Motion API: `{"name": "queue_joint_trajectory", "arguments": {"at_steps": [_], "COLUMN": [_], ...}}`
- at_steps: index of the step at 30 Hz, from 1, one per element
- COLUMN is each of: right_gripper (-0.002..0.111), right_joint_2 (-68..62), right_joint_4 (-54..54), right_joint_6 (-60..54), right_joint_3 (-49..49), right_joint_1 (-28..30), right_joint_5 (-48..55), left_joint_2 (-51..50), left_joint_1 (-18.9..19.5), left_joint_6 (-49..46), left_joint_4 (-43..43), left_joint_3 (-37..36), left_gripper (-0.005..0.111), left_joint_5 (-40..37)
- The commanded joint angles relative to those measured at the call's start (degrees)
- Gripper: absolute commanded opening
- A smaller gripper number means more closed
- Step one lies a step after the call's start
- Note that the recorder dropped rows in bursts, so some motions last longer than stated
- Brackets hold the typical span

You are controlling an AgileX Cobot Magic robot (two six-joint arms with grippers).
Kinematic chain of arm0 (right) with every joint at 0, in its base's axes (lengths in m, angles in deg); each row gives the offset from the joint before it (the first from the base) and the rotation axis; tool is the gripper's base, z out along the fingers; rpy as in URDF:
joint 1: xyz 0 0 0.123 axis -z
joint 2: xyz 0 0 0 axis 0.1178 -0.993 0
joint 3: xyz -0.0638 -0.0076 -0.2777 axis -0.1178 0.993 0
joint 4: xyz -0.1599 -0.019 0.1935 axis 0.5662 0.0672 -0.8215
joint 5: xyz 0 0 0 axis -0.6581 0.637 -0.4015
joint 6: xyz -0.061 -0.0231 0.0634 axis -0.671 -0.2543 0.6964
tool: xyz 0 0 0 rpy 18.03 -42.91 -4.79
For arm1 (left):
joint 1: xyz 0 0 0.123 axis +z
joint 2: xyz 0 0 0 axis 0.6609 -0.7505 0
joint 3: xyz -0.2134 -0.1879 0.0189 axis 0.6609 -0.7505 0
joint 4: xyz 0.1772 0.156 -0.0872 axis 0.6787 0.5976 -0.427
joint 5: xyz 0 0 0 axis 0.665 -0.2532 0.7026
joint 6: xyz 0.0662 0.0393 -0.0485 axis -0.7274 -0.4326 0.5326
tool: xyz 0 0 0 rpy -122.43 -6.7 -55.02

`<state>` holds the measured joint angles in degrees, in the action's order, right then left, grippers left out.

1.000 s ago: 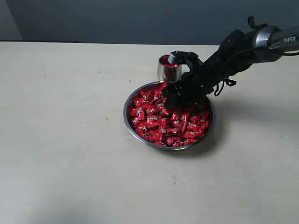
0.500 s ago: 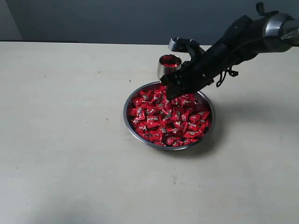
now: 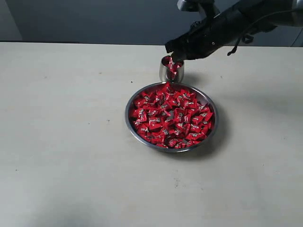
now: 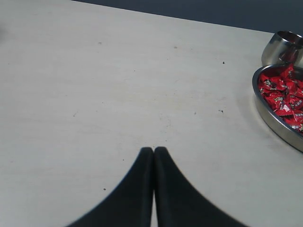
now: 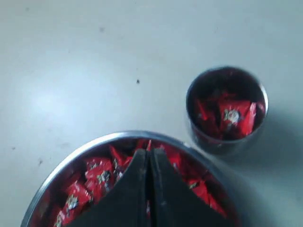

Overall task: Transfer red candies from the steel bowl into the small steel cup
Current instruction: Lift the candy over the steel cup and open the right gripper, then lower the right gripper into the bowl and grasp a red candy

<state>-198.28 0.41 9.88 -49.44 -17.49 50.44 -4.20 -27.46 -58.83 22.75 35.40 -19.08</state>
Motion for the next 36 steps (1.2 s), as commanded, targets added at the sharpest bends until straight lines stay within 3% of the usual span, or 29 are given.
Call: {"name": "queue_joint_trajectory", "arguments": {"at_steps": [1, 7, 12, 14, 18, 20, 24, 28, 30, 36], "right_gripper": [0.0, 0.0, 0.003, 0.011, 0.041, 0.048, 0.04, 0.02, 0.015, 0.015], "right_joint_2": [-4.4, -11.1, -15.1, -15.4, -14.6, -13.6, -10.9, -9.3, -8.6, -6.9], "right_joint_4": [1.5, 9.4, 9.4, 9.5, 10.3, 10.6, 10.6, 9.7, 9.4, 9.1], "right_joint_6": [0.5, 10.1, 10.1, 10.1, 10.1, 10.1, 10.1, 10.0, 9.7, 9.2], "right_joint_3": [-7.2, -16.1, -19.4, -19.4, -19.4, -19.4, -19.4, -18.9, -16.0, -3.5], "right_joint_1": [0.3, 0.3, 0.3, 0.3, 0.3, 0.3, 0.3, 0.3, 0.3, 0.2], "right_joint_5": [-1.5, -4.4, -3.2, -2.6, -0.7, 0.9, 7.7, 17.3, 18.8, 20.0], "left_joint_2": [0.2, 0.2, 0.2, 0.2, 0.2, 0.2, 0.2, 0.2, 0.2, 0.2], "left_joint_1": [0.2, 0.2, 0.2, 0.2, 0.2, 0.2, 0.2, 0.2, 0.2, 0.2], "left_joint_6": [0.1, 0.1, 0.1, 0.1, 0.1, 0.1, 0.1, 0.1, 0.1, 0.1], "left_joint_4": [0.0, 0.0, 0.0, 0.0, 0.0, 0.0, 0.0, 0.0, 0.0, 0.0], "left_joint_3": [0.0, 0.0, 0.0, 0.0, 0.0, 0.0, 0.0, 0.0, 0.0, 0.0], "left_gripper": [0.0, 0.0, 0.0, 0.0, 0.0, 0.0, 0.0, 0.0, 0.0, 0.0], "left_joint_5": [0.3, 0.3, 0.3, 0.3, 0.3, 0.3, 0.3, 0.3, 0.3, 0.3]}}
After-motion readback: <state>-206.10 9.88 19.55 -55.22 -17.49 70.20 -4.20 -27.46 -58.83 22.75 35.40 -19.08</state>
